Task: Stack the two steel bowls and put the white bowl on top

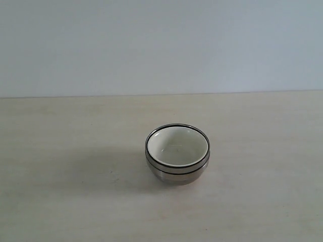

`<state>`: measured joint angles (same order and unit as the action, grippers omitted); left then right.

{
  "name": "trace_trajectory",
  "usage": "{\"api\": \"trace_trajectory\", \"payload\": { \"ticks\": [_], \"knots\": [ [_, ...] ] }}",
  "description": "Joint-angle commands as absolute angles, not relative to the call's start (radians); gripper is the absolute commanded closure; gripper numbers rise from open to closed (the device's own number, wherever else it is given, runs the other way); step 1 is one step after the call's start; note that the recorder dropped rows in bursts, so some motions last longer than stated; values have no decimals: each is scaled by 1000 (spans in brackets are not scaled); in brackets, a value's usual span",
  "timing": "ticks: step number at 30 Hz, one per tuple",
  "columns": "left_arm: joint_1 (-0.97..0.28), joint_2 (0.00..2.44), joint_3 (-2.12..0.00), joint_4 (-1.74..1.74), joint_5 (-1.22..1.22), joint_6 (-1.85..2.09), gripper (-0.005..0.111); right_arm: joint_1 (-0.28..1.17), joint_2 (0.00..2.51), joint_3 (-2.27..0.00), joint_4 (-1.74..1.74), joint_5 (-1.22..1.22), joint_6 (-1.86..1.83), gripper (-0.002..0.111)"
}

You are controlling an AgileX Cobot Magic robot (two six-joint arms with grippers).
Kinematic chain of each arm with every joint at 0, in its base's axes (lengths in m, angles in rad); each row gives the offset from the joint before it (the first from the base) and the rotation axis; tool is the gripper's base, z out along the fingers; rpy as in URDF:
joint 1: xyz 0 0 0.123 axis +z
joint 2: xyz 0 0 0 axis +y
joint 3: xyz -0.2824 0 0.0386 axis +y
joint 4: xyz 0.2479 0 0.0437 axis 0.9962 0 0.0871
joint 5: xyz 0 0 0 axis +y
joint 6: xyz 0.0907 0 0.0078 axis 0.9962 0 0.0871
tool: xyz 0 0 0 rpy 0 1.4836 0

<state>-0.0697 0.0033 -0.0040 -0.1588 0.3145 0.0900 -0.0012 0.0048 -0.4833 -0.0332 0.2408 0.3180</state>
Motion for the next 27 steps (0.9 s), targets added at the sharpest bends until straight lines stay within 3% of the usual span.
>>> {"api": "trace_trajectory", "payload": {
  "ticks": [1, 11, 27],
  "knots": [
    [-67, 0, 0, -160, 315, 95, 74, -11, 0, -371, -5, 153, 319, 108],
    [-67, 0, 0, -160, 315, 95, 74, -11, 0, 0, 0, 0, 368, 108],
    [-67, 0, 0, -160, 315, 95, 74, -11, 0, 0, 0, 84, 331, 108]
  ]
}}
